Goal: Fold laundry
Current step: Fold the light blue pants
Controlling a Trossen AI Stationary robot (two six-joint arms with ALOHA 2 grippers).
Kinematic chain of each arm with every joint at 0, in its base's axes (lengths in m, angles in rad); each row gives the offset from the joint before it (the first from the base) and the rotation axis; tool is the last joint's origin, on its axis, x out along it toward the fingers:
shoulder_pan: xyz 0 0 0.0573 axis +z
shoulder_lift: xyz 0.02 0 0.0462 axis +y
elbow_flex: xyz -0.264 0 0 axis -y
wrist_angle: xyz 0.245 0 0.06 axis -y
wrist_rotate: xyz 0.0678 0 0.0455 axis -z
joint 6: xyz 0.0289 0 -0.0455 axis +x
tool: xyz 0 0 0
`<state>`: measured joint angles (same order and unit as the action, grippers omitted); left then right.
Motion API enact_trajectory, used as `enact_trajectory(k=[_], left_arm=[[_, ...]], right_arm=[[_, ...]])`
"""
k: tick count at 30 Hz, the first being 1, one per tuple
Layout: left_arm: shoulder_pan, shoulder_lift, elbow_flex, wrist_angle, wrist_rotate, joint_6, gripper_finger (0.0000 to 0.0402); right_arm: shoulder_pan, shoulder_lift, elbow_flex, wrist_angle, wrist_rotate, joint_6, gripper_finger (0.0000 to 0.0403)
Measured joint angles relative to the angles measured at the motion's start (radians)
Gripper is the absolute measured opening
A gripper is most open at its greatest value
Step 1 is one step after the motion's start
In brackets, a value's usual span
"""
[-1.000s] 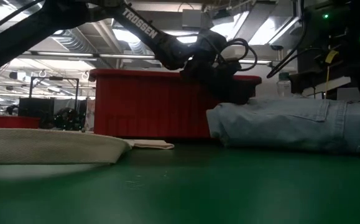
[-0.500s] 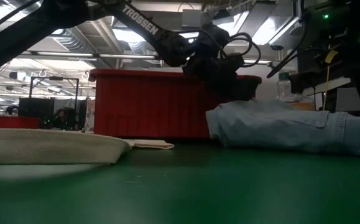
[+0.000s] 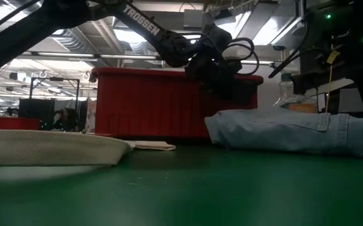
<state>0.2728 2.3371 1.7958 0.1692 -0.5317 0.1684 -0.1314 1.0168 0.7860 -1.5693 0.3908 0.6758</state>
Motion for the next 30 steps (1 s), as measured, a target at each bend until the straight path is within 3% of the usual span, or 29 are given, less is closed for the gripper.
enact_trajectory(k=[9,17,23,30], left_arm=[[-0.058,-0.001,0.001,0.004,0.0,0.0,0.01],[-0.133,-0.087,0.003,-0.028,-0.001,-0.009,0.009],[-0.197,-0.143,0.003,-0.196,0.0,-0.089,0.009],[-0.228,-0.158,0.002,-0.503,0.006,-0.233,0.009]], right_arm=[[0.0,0.0,0.0,0.0,-0.011,0.0,0.0127],[0.0,0.0,0.0,0.0,-0.051,-0.029,0.0127],[0.0,0.0,0.0,0.0,-0.081,-0.029,0.0127],[0.0,0.0,0.0,0.005,-0.097,-0.03,0.0127]])
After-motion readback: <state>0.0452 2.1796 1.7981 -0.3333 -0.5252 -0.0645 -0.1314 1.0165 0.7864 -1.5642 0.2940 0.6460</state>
